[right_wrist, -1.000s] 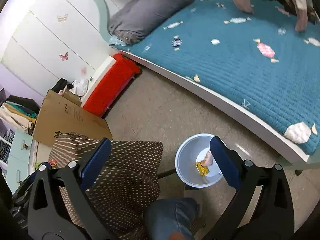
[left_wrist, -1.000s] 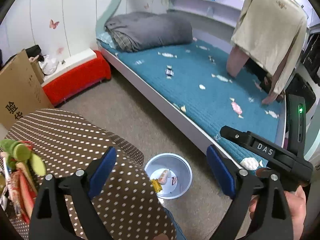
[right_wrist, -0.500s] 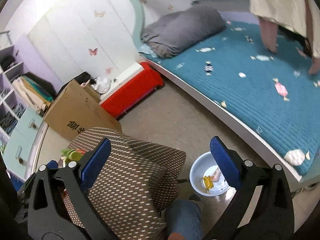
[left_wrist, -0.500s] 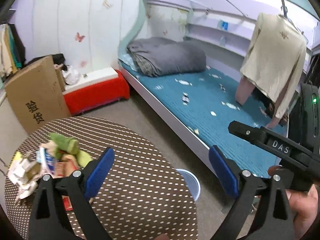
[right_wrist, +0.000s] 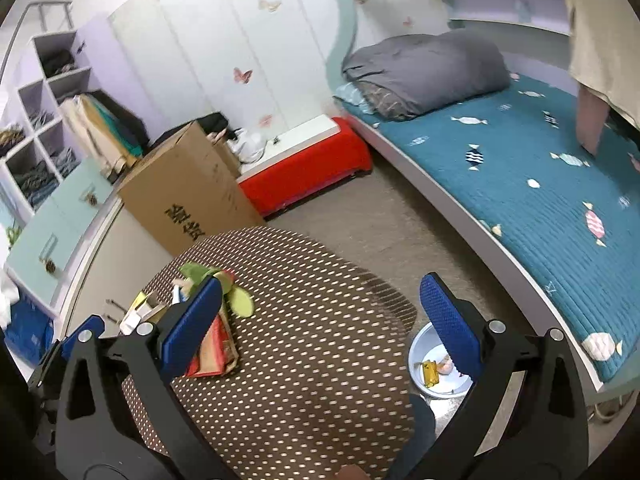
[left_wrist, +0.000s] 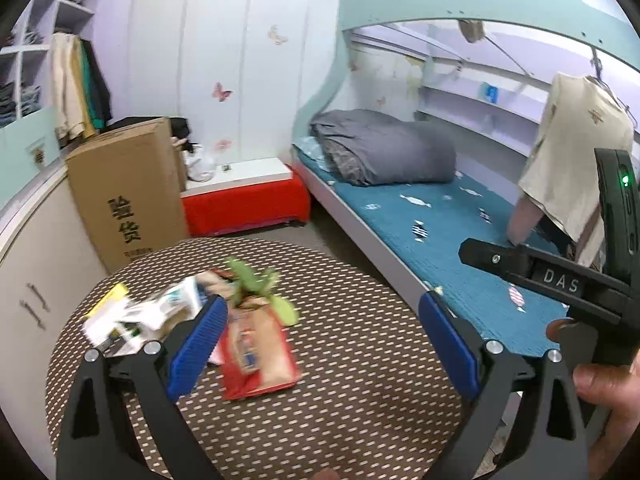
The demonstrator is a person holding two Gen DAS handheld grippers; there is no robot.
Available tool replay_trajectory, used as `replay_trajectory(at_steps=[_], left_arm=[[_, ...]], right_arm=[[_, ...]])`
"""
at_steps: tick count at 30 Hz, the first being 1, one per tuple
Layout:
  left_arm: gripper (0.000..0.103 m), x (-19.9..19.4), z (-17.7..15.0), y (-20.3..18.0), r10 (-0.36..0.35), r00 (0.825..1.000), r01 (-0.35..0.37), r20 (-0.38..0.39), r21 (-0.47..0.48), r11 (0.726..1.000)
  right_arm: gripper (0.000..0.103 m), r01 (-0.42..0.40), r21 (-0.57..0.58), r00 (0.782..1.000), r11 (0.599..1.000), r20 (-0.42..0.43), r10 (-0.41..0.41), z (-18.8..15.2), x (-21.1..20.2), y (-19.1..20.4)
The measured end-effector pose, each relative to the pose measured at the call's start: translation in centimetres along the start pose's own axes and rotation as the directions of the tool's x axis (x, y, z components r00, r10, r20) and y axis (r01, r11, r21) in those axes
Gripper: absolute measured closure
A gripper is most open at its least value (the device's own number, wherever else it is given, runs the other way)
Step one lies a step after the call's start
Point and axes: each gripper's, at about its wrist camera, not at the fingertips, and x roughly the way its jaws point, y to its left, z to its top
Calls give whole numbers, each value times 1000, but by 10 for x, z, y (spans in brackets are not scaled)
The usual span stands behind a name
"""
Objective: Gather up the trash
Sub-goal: 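Move both tools back over the table, then grasp the white barcode box with left tool while right tool grasps red paper bag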
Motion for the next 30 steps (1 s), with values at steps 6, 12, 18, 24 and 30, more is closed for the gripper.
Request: replay_trajectory(at_steps=[6,12,18,24,30], left_arm=[[8,-10,-12,47,64,998,-64,-1,-52,997],[8,-13,-23,90,127,992,-128,-8,-85,988],[8,7,-32,127,189,980,-195,-60,-120,973],[8,34,-30,156,197,975,-212,-104,-159,964],[8,67,-29,167,213,965,-231,-151,-117,966]], right_arm=[[6,-24,-73,998,997,-56,20,-12,24,45],[6,-47,-120,993,992,-118,33,-26,52,77],[6,-83,-173,971,981,-235,41,-47,99,105],[6,-122,-202,946,972,-318,53,-66,134,122],[6,-137,-213,938,967,-342,58,-74,149,129]])
